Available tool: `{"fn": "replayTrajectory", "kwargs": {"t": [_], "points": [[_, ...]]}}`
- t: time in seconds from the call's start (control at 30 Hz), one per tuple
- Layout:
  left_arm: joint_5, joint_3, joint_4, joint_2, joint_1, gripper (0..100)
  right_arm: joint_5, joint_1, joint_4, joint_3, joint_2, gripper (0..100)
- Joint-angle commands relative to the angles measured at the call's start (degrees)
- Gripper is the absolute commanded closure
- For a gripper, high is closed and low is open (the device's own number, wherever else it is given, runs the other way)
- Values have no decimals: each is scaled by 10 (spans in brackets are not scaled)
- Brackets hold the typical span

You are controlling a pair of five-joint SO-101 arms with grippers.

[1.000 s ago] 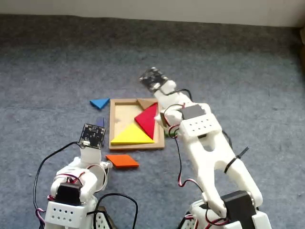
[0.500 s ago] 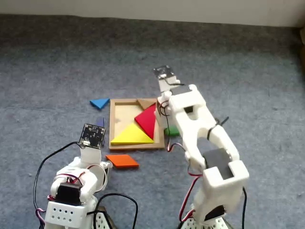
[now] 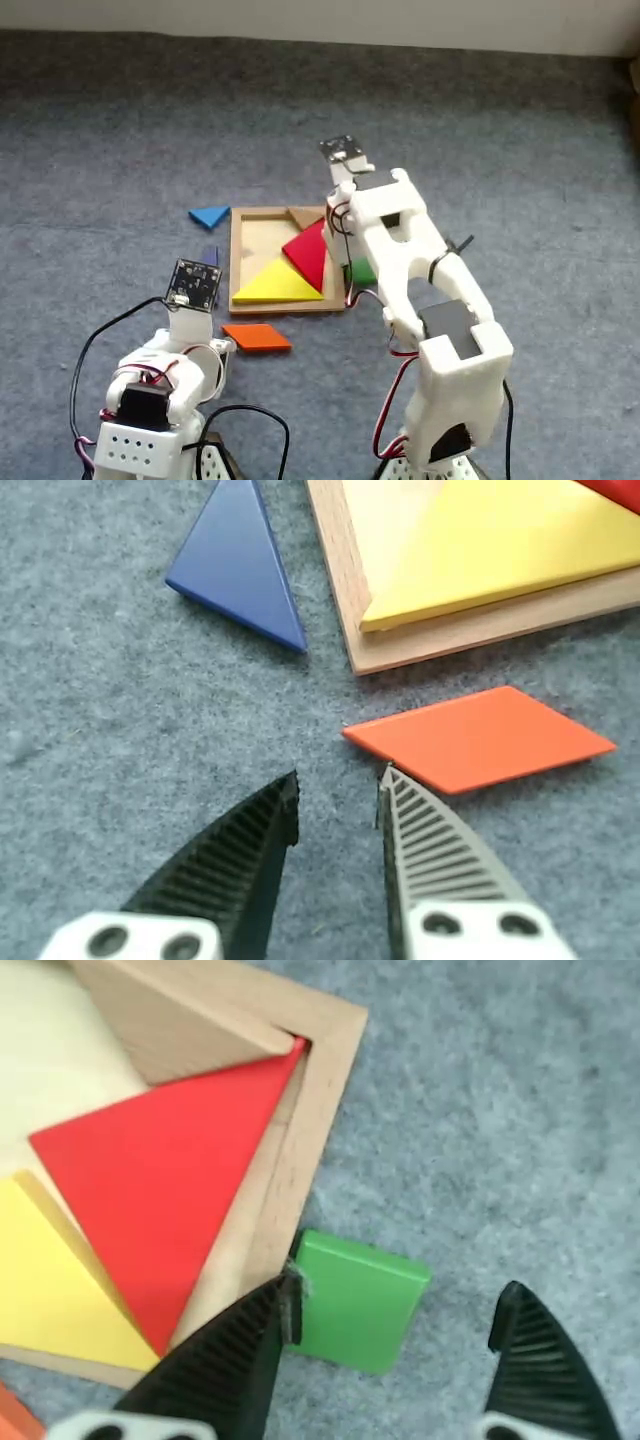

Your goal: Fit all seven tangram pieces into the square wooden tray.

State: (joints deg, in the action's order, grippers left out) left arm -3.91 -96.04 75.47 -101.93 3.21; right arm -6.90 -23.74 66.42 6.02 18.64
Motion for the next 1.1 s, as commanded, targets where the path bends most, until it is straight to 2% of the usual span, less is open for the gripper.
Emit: {"fn": "replayTrajectory", "kwargs": {"t": [0.0, 0.1, 0.83, 1.07], "points": [[-4, -11, 2, -21, 9, 854, 26, -2, 4, -8, -8, 703], [-4, -11, 2, -21, 9, 854, 45, -10, 20, -8, -11, 703], [-4, -11, 2, -21, 9, 854, 41, -8, 24, -35, 62, 704], [-4, -11, 2, -21, 9, 854, 40, -12, 24, -34, 64, 864]]}}
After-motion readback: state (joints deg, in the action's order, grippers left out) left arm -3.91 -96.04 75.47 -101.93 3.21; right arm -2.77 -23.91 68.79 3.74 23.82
